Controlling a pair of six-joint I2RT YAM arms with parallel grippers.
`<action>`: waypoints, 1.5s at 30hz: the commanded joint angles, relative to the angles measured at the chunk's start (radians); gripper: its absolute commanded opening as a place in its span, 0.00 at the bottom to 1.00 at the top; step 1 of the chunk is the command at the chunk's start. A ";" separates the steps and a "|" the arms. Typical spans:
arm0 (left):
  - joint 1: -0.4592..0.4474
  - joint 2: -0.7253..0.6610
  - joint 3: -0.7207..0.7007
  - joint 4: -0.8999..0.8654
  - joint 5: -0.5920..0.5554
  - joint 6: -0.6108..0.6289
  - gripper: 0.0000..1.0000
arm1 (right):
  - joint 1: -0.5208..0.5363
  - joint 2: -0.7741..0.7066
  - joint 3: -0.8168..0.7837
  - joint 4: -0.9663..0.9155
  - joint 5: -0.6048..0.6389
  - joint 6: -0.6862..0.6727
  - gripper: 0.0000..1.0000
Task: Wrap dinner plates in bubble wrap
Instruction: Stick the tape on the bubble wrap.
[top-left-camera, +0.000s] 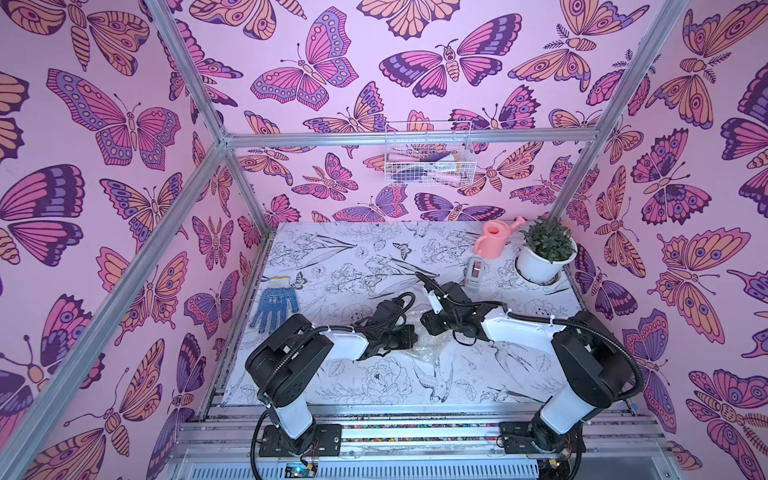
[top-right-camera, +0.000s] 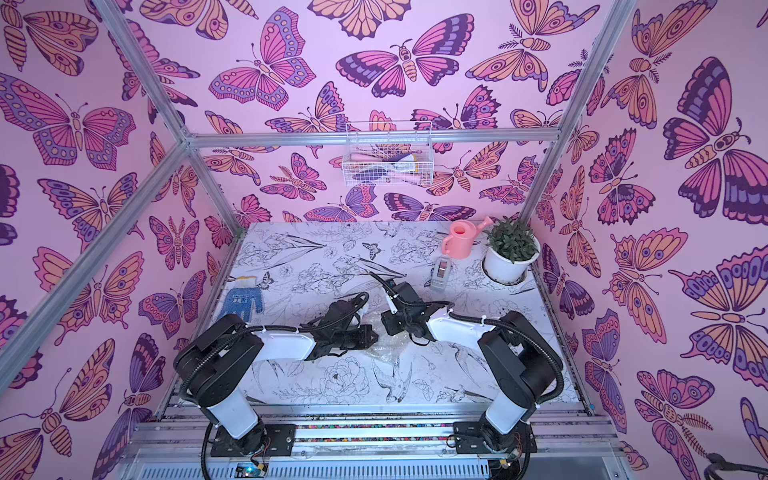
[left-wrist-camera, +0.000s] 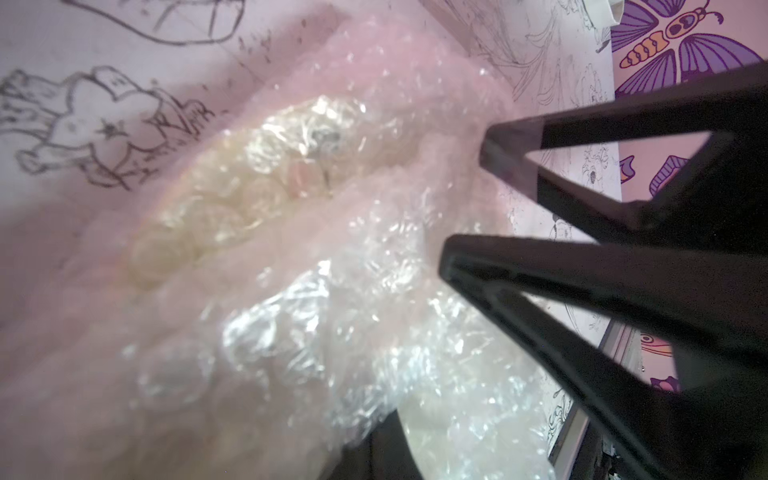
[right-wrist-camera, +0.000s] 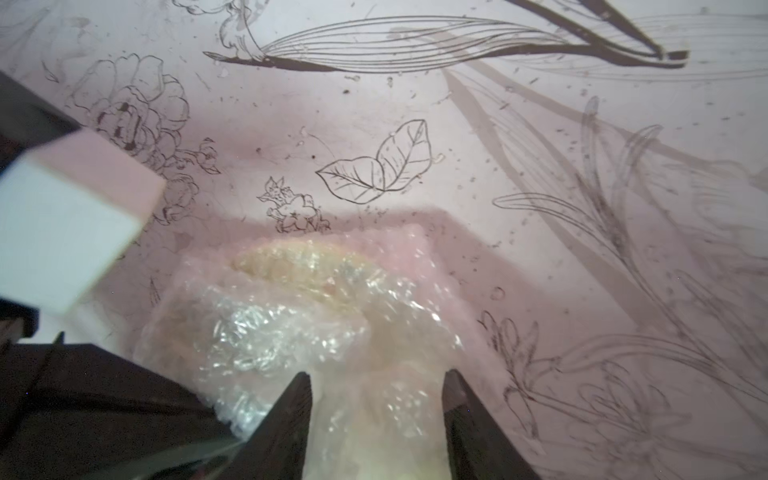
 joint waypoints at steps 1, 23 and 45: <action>-0.019 0.086 -0.057 -0.272 -0.043 -0.001 0.00 | 0.005 -0.043 0.040 -0.118 0.060 -0.032 0.55; -0.027 0.084 -0.048 -0.275 -0.044 0.001 0.00 | 0.001 0.115 0.166 -0.206 -0.426 0.357 0.06; -0.032 0.090 -0.037 -0.275 -0.044 0.003 0.00 | -0.010 0.031 0.101 -0.286 -0.503 0.361 0.03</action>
